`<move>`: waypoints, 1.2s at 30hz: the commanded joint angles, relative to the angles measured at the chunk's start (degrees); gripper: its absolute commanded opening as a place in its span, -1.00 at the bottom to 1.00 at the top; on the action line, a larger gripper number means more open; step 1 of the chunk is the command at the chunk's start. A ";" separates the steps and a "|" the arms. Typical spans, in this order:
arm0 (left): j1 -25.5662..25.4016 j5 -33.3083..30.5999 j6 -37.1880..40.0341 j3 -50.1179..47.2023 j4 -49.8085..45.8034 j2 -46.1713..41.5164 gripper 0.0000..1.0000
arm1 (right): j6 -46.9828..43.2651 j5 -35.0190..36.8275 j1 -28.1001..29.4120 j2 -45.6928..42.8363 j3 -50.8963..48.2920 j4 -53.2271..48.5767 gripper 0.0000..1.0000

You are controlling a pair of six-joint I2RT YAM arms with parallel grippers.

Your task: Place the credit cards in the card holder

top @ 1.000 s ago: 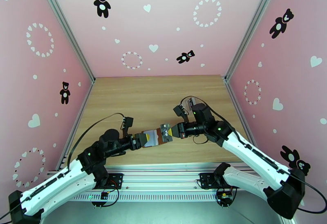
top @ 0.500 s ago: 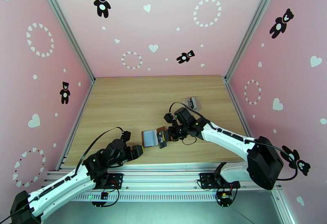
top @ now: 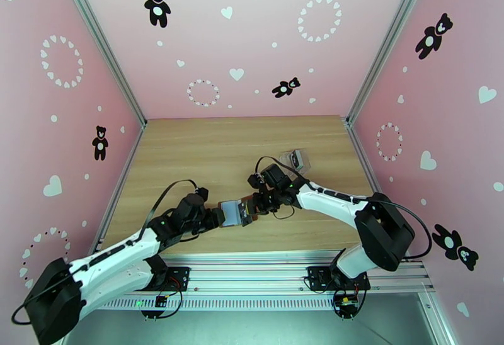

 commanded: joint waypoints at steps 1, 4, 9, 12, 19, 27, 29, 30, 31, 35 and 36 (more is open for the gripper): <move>0.81 1.12 3.31 2.78 2.31 3.77 -0.32 | 1.76 0.43 0.35 2.81 1.88 2.08 -1.00; 1.67 1.78 3.60 3.31 3.81 7.35 -0.40 | 1.59 1.80 0.35 4.33 2.30 2.11 -1.00; 1.80 1.93 3.53 3.15 6.68 12.24 -0.46 | 1.75 2.31 0.34 6.67 2.82 3.52 -1.00; 1.81 1.71 3.26 2.63 7.82 14.16 -0.47 | 1.85 2.74 0.35 7.34 2.83 4.37 -1.00; 1.83 0.73 2.70 1.43 8.86 16.21 -0.50 | 1.32 3.74 0.35 8.94 3.60 4.45 -1.00; 1.84 -0.91 3.09 1.40 6.99 16.21 -0.50 | 1.68 3.10 0.35 11.95 4.08 6.36 -1.00; 1.79 -0.92 3.02 1.48 6.99 16.92 -0.50 | 1.68 3.11 0.35 12.34 4.04 6.56 -1.00; 1.77 -1.03 2.97 1.53 6.91 17.40 -0.51 | 1.74 2.83 0.35 12.53 3.95 6.84 -1.00; 1.84 -1.30 2.87 1.56 6.67 17.80 -0.51 | 1.84 2.71 0.35 12.75 3.95 7.10 -1.00; 1.83 -2.91 2.63 1.41 5.77 18.87 -0.51 | 1.81 2.66 0.35 13.34 3.65 7.87 -1.00; 1.78 -3.43 2.63 1.43 5.40 18.95 -0.52 | 1.85 2.55 0.35 13.32 3.69 8.07 -1.00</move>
